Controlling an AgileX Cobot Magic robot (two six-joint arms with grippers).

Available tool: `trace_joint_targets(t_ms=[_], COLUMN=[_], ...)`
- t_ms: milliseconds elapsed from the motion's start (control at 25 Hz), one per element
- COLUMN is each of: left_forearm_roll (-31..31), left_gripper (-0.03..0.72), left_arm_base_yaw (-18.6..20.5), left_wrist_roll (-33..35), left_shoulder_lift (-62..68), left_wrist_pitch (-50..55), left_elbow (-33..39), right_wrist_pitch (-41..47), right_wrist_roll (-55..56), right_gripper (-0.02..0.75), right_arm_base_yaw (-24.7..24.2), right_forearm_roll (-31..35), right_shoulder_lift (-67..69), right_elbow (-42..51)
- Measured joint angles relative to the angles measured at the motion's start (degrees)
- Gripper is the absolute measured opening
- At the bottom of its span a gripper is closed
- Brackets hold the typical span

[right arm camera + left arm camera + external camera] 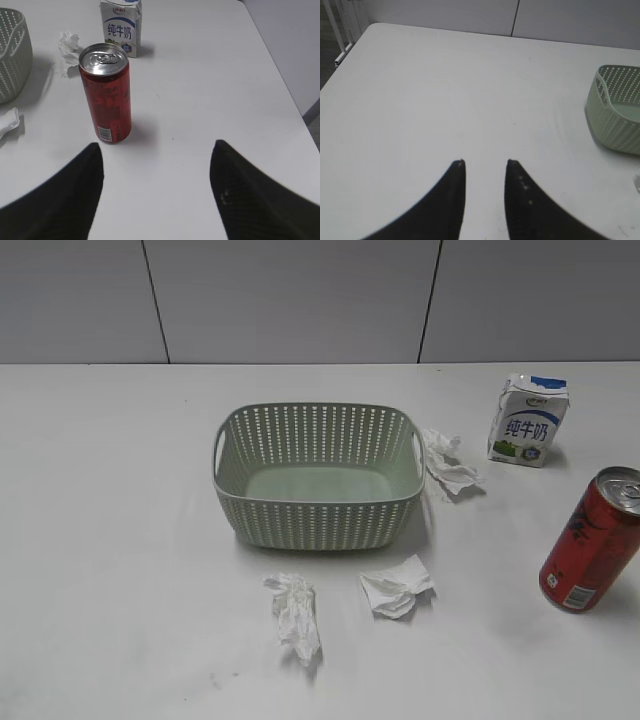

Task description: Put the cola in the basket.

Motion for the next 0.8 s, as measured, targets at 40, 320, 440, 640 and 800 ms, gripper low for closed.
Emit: trace_joint_targets(t_ms=[40,320,440,640,800], left_forearm_roll=[0.0,0.0,0.0,0.0,0.0], left_gripper=[0.217,0.217,0.217,0.217,0.217], left_arm_base_yaw=[0.0,0.0,0.0,0.0,0.0], left_wrist_roll=[0.0,0.0,0.0,0.0,0.0], left_shoulder_lift=[0.0,0.0,0.0,0.0,0.0], left_wrist_pitch=[0.0,0.0,0.0,0.0,0.0], left_elbow=[0.0,0.0,0.0,0.0,0.0], right_wrist_pitch=[0.0,0.0,0.0,-0.78,-2.89], right_wrist_roll=[0.0,0.0,0.0,0.0,0.0], right_gripper=[0.509,0.509,0.512,0.631,0.661], right_arm_base_yaw=[0.0,0.0,0.0,0.0,0.0], right_forearm_roll=[0.0,0.0,0.0,1.14,2.59], right_shoulder_lift=[0.0,0.0,0.0,2.95,7.61], right_elbow=[0.0,0.0,0.0,-0.55,-1.59])
